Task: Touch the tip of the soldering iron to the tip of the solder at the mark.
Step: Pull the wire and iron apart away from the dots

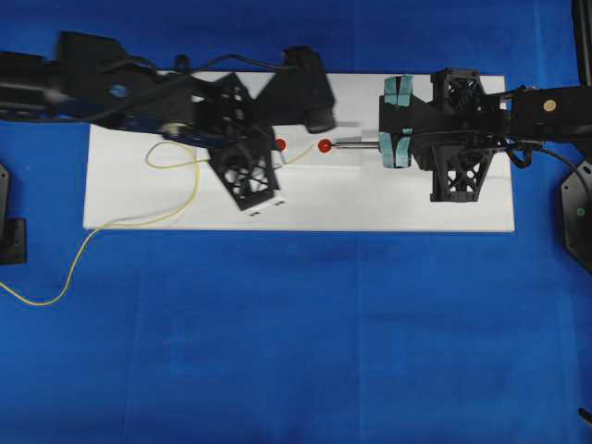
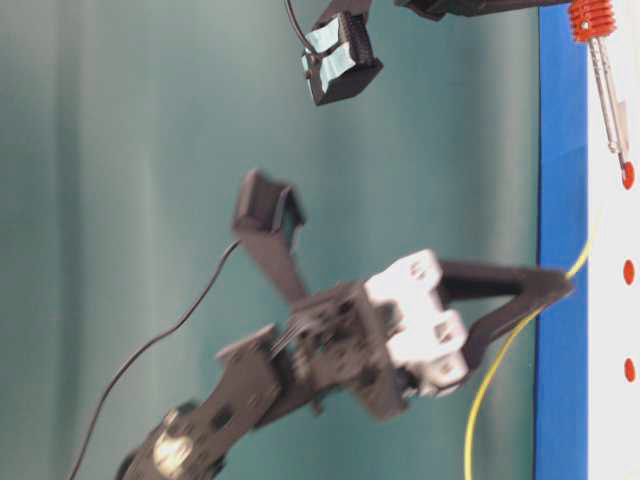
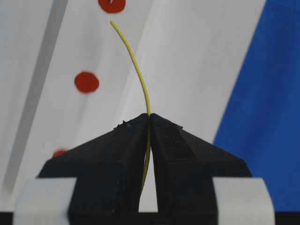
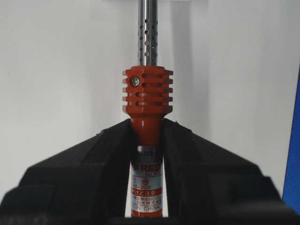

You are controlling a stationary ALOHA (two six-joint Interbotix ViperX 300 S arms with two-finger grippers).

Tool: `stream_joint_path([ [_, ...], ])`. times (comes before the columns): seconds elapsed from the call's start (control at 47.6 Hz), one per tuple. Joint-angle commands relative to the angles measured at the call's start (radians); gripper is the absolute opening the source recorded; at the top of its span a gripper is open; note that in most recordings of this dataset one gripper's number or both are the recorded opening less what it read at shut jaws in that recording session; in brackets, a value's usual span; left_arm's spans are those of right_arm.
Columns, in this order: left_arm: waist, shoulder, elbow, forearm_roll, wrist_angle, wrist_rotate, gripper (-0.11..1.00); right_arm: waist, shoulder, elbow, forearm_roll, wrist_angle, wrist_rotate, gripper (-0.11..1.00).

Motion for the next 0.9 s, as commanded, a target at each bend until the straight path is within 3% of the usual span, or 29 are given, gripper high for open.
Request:
stream_joint_path([
  [0.0, -0.003, -0.095, 0.028, 0.003, -0.015, -0.003, 0.01, 0.002, -0.008, -0.021, -0.003, -0.006, -0.002, 0.07],
  [0.357, -0.003, -0.273, 0.229, 0.003, -0.164, -0.018, 0.01, 0.0, -0.009, -0.021, -0.002, -0.008, -0.002, 0.07],
  [0.609, -0.003, -0.287, 0.25, 0.003, -0.184, -0.014, 0.01, 0.002, -0.018, -0.02, -0.002, -0.011, -0.002, 0.07],
  [0.881, -0.003, -0.302, 0.27, 0.003, -0.196, -0.011, 0.01, 0.002, -0.153, 0.02, -0.009, -0.008, -0.002, 0.07],
])
